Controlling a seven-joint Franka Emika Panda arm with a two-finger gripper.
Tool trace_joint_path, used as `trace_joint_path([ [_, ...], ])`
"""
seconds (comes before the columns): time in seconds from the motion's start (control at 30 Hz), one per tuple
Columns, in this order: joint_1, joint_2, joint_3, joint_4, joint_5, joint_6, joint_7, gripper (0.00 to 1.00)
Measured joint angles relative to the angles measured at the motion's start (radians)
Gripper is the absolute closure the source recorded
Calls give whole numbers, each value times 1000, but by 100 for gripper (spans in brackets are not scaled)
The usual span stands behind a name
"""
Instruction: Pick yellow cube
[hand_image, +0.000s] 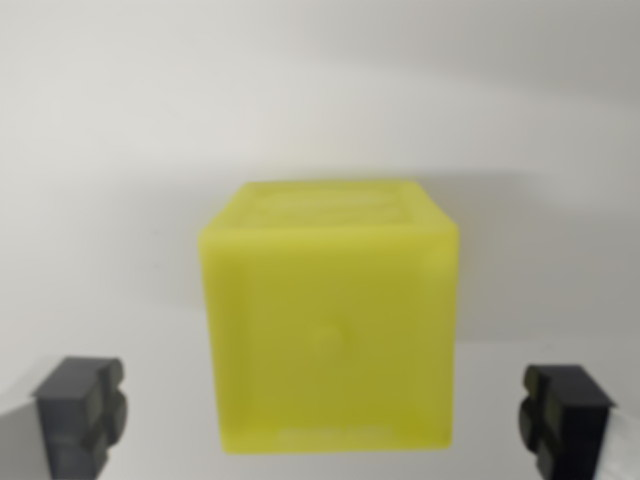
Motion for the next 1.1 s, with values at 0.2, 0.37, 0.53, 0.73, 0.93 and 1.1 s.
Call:
trace_joint_path([
  [0.2, -1, 34, 0, 10, -2, 24, 0, 0],
  [0.37, -2, 63, 0, 20, -4, 43, 0, 0],
  [0.53, -3, 91, 0, 30, -6, 60, 0, 0],
  [0.73, -3, 98, 0, 34, -7, 64, -1, 0],
  [0.93, -3, 94, 0, 32, -7, 61, -2, 100],
  [1.1, -3, 67, 0, 23, -5, 44, -3, 100],
])
